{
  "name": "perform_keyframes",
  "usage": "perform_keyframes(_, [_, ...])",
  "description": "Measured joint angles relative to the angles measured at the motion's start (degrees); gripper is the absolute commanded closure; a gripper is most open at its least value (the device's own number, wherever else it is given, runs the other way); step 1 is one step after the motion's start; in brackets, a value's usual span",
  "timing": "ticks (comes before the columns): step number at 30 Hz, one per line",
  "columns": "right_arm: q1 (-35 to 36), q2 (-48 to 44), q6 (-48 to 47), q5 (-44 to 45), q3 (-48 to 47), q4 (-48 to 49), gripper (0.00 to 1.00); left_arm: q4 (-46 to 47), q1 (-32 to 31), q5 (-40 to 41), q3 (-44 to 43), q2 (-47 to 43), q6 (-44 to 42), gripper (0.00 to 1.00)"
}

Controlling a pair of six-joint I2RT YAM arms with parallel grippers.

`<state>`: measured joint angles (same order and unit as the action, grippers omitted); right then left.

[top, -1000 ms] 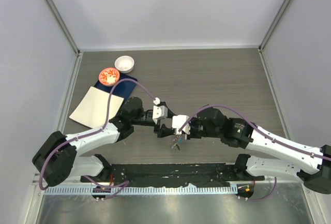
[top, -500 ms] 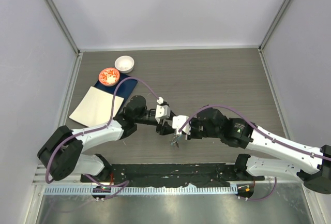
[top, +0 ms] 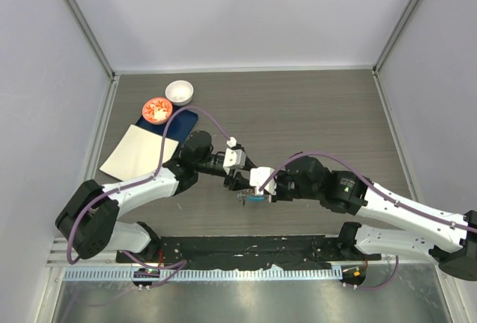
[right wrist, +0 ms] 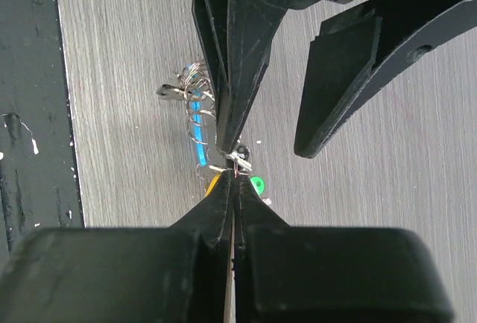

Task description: Put the keys on the keyring

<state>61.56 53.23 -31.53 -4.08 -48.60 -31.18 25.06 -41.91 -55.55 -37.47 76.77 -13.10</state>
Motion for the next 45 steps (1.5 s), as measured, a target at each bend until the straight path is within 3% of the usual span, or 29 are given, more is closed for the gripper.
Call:
perform_keyframes(11, [0.0,-0.48,0.09,1.73,-0.02,-0.63,0.99,-2.54,-0.33,-0.68,0.04,0.2,2.23,0.49])
perform_keyframes(22, [0.0,-0.2,0.11,4.09,0.0,-0.57,0.99,0.96,-10.03,13.79,12.04,-8.92,13.25,0.49])
perform_keyframes(30, [0.0,0.46,-1.07,4.52,-0.02,-0.61,0.99,8.74,-13.16,19.87,13.68,-7.17,18.43,0.51])
perform_keyframes(33, [0.0,0.55,-1.64,4.61,-0.02,-0.76,0.99,10.84,-14.34,21.44,13.68,-5.46,19.41,0.53])
perform_keyframes(40, [0.0,1.73,-4.02,4.63,-0.42,-1.44,0.99,12.92,-16.17,25.0,14.14,-5.35,21.07,0.75])
perform_keyframes(45, [0.0,6.58,-5.31,4.37,-3.65,-1.31,0.99,12.72,-16.31,30.38,17.84,-10.69,22.18,0.76])
